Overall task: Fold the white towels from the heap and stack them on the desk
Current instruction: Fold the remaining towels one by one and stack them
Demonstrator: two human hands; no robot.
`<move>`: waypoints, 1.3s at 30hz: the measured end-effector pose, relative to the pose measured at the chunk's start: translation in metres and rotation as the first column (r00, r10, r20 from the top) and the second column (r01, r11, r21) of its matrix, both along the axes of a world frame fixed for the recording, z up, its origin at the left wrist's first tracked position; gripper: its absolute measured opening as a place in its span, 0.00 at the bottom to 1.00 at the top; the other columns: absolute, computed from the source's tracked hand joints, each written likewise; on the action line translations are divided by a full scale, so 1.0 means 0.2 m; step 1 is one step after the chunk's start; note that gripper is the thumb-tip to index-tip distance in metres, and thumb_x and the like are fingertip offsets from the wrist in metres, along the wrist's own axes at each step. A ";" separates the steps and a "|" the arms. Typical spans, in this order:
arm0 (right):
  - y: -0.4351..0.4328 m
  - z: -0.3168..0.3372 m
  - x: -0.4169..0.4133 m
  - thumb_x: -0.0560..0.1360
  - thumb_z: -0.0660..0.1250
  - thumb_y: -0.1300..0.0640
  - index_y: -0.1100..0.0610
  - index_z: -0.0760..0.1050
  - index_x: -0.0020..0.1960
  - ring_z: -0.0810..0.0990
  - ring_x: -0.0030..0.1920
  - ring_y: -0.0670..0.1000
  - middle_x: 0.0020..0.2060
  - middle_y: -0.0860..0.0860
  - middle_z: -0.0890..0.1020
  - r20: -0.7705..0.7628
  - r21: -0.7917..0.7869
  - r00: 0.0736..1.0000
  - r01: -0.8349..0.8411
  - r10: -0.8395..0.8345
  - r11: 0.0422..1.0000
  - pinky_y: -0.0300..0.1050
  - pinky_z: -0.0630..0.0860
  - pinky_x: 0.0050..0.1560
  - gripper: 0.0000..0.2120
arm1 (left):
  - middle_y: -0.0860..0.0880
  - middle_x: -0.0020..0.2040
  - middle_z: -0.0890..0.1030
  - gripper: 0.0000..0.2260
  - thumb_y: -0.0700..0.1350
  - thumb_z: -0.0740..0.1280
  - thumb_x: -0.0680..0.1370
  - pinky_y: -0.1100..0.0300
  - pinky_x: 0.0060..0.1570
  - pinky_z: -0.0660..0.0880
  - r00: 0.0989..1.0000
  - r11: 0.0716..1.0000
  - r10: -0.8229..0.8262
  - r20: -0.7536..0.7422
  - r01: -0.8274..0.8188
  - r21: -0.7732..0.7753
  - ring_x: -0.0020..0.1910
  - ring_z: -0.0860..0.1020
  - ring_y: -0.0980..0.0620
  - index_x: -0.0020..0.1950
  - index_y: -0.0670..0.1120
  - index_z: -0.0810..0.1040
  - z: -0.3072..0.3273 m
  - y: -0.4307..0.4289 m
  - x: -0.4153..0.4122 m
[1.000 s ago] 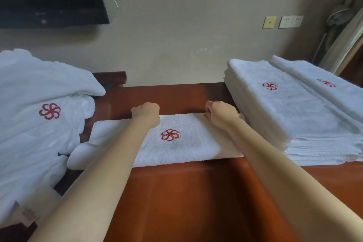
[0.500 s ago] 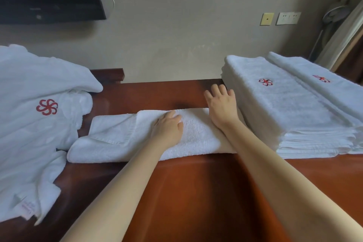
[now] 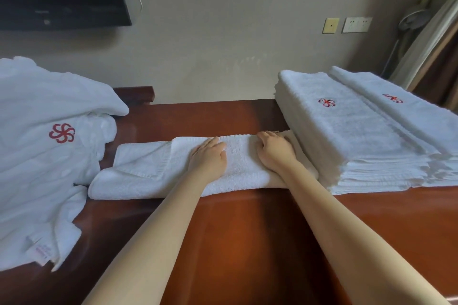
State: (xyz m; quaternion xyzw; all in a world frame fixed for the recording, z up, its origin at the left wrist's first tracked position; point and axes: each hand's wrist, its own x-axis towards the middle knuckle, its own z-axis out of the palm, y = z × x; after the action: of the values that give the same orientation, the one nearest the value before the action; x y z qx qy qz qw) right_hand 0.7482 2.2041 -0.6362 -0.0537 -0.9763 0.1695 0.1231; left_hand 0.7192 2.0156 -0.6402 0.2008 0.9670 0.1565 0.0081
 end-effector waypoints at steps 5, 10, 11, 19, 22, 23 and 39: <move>-0.13 0.09 0.06 0.79 0.57 0.60 0.55 0.72 0.67 0.72 0.64 0.55 0.64 0.52 0.76 -0.120 0.013 0.989 -0.086 0.087 0.996 0.48 0.69 0.57 0.17 | 0.48 0.65 0.75 0.13 0.36 0.59 0.80 0.69 0.52 0.67 0.995 0.908 0.078 -0.059 -0.047 0.416 0.59 0.75 0.50 0.61 0.43 0.78 0.13 -0.14 0.03; -0.44 0.16 0.07 0.78 0.57 0.63 0.56 0.75 0.63 0.73 0.60 0.54 0.60 0.51 0.78 -0.100 -0.072 0.965 -0.252 0.244 0.965 0.48 0.73 0.53 0.17 | 0.49 0.54 0.75 0.06 0.43 0.67 0.76 0.54 0.54 0.72 0.959 0.925 0.155 -0.239 -0.056 0.377 0.57 0.72 0.47 0.51 0.45 0.79 0.19 -0.44 0.07; -0.50 0.16 0.07 0.78 0.56 0.64 0.56 0.76 0.63 0.74 0.60 0.53 0.60 0.51 0.78 -0.086 -0.101 0.957 -0.285 0.277 0.953 0.46 0.73 0.53 0.17 | 0.50 0.57 0.73 0.10 0.46 0.69 0.74 0.53 0.57 0.70 0.968 0.951 0.147 -0.204 -0.082 0.298 0.59 0.70 0.48 0.55 0.47 0.78 0.19 -0.51 0.08; -0.75 0.06 0.02 0.78 0.55 0.62 0.53 0.76 0.63 0.73 0.61 0.50 0.61 0.49 0.76 0.066 -0.119 0.944 -0.315 0.324 0.942 0.47 0.69 0.60 0.18 | 0.55 0.71 0.62 0.31 0.51 0.69 0.70 0.55 0.61 0.70 0.965 0.980 0.084 0.249 -0.125 0.152 0.65 0.67 0.53 0.72 0.56 0.65 0.09 -0.86 0.08; -0.77 0.01 0.02 0.77 0.55 0.61 0.53 0.77 0.60 0.74 0.58 0.52 0.58 0.49 0.77 -0.020 -0.072 0.957 -0.291 0.290 0.954 0.51 0.70 0.58 0.17 | 0.57 0.65 0.66 0.26 0.50 0.68 0.70 0.51 0.59 0.73 0.977 0.980 0.116 0.177 -0.142 0.141 0.61 0.69 0.53 0.68 0.57 0.68 0.06 -0.86 0.07; -0.77 0.00 0.03 0.78 0.55 0.61 0.53 0.77 0.60 0.74 0.58 0.53 0.58 0.49 0.78 -0.035 -0.050 0.955 -0.297 0.295 0.954 0.51 0.70 0.57 0.16 | 0.57 0.63 0.66 0.24 0.49 0.68 0.72 0.52 0.57 0.74 0.981 0.978 0.127 0.145 -0.148 0.144 0.60 0.70 0.53 0.67 0.56 0.69 0.05 -0.86 0.07; -0.75 -0.03 0.02 0.81 0.55 0.60 0.52 0.76 0.64 0.73 0.60 0.51 0.63 0.47 0.76 -0.082 -0.065 0.943 -0.328 0.322 0.942 0.51 0.69 0.61 0.17 | 0.43 0.60 0.72 0.18 0.37 0.64 0.75 0.51 0.51 0.73 0.774 0.786 0.600 -0.203 -0.617 -0.028 0.57 0.72 0.42 0.64 0.43 0.69 0.14 -0.85 -0.09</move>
State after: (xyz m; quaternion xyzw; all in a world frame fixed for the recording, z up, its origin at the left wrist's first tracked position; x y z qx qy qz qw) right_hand 0.7527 2.0542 -0.6429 0.1094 -0.9595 0.2272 0.1253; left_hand 0.7004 1.8463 -0.6113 -0.1100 0.9826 0.0863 -0.1224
